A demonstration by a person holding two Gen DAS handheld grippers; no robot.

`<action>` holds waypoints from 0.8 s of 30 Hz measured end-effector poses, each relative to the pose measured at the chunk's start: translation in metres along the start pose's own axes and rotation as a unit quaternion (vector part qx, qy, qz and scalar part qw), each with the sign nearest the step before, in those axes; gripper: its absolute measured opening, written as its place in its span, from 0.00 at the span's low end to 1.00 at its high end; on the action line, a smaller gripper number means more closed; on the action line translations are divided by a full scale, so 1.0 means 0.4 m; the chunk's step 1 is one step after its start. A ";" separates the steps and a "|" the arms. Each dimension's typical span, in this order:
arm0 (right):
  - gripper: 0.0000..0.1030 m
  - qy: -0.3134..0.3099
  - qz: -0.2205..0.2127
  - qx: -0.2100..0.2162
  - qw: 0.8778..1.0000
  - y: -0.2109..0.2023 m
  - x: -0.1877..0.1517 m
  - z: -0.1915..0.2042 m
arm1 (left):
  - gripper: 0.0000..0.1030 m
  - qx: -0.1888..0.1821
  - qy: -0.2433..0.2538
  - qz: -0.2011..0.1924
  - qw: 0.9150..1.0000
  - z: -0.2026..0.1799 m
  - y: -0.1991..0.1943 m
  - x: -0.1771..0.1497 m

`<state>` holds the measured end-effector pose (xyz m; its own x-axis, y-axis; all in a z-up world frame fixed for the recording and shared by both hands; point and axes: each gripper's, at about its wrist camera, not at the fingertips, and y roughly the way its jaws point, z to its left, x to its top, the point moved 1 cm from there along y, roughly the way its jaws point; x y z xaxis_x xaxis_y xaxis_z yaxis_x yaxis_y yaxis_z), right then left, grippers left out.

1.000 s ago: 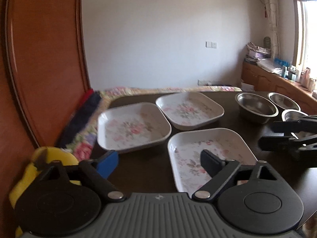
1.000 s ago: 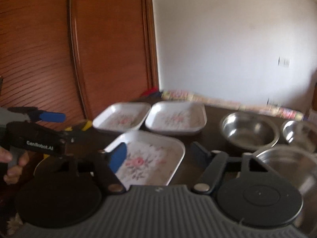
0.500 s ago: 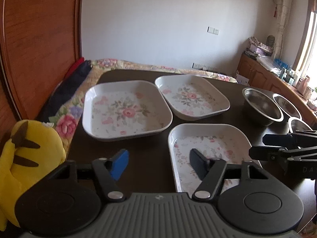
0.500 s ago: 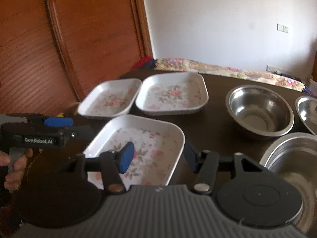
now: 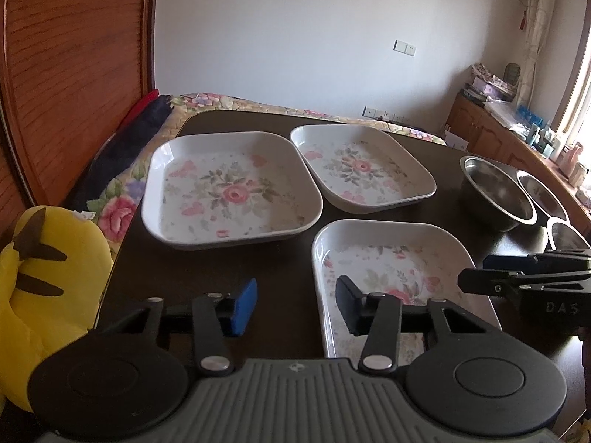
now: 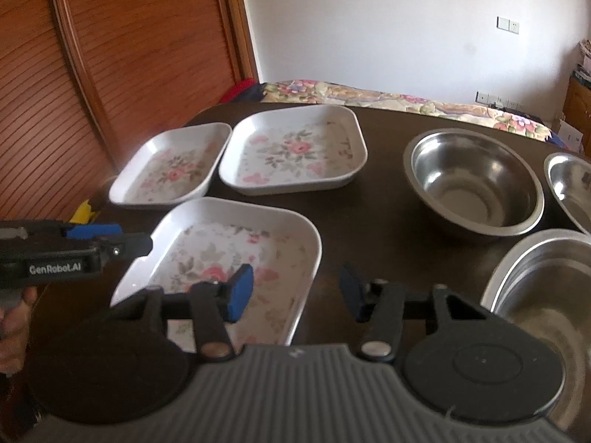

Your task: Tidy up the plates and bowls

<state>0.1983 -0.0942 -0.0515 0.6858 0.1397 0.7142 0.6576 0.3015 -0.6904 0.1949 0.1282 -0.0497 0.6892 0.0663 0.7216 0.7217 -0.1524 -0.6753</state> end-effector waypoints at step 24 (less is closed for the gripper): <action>0.11 -0.007 0.020 0.004 1.000 0.028 -0.030 0.004 | 0.12 -0.010 -0.001 0.006 1.000 -0.021 0.001 -0.014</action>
<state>0.1968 -0.0910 -0.0678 0.7068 0.1651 0.6879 0.6276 0.3024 -0.7174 0.1908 0.1194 -0.0525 0.6979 0.0666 0.7131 0.7119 -0.1727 -0.6807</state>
